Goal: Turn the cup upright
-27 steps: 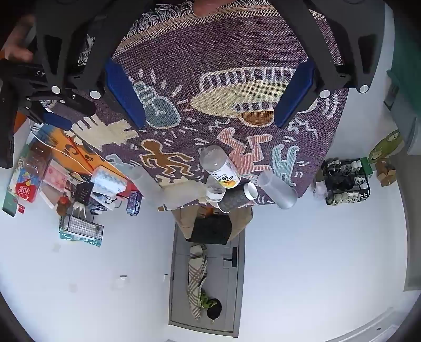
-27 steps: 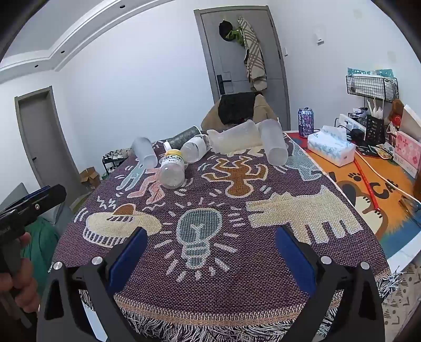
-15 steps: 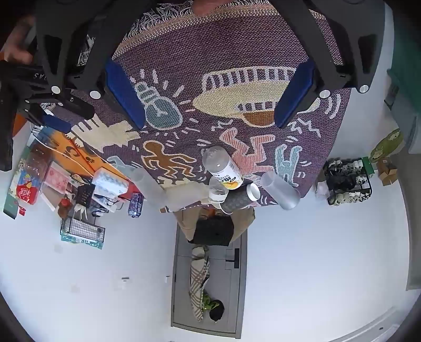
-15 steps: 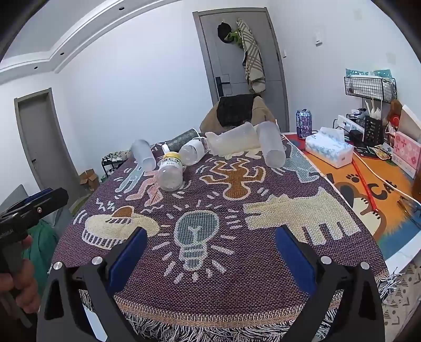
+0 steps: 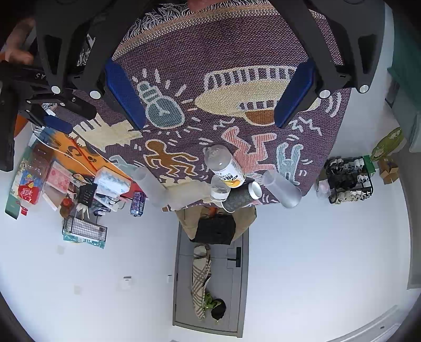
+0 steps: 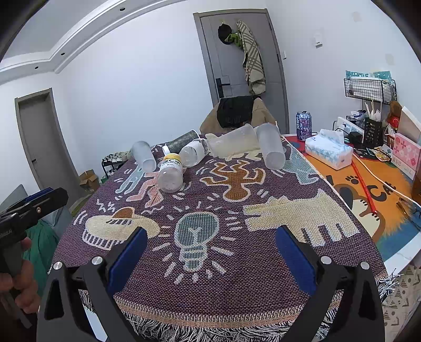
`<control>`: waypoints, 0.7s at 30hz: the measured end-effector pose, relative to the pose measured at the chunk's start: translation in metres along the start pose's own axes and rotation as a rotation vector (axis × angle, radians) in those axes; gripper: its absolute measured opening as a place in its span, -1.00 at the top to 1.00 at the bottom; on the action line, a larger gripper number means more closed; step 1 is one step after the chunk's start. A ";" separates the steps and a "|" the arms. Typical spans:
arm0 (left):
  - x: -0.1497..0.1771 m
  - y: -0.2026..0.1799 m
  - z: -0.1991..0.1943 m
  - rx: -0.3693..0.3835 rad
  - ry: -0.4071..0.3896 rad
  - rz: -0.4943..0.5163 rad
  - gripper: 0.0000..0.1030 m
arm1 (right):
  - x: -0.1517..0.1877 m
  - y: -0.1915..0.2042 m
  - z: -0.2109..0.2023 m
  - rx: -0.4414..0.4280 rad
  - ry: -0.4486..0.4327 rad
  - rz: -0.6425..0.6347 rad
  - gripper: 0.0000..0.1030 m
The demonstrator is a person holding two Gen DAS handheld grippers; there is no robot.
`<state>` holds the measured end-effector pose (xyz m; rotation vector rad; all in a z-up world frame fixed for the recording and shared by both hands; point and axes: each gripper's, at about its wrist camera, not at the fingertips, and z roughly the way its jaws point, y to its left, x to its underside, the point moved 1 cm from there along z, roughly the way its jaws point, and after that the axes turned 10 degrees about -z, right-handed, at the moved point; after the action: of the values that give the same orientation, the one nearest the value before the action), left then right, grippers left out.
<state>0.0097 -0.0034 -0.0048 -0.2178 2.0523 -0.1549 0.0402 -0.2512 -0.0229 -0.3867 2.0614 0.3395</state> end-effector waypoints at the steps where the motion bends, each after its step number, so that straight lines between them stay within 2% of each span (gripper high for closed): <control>1: 0.000 0.000 0.000 -0.001 0.000 0.000 -0.89 | 0.000 0.000 0.000 0.000 0.000 0.000 -0.86; 21: 0.001 -0.001 0.000 0.004 -0.002 -0.003 -0.89 | 0.002 0.003 0.002 0.000 0.000 -0.012 -0.86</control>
<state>0.0092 -0.0047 -0.0054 -0.2187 2.0496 -0.1604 0.0399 -0.2475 -0.0254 -0.3989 2.0585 0.3321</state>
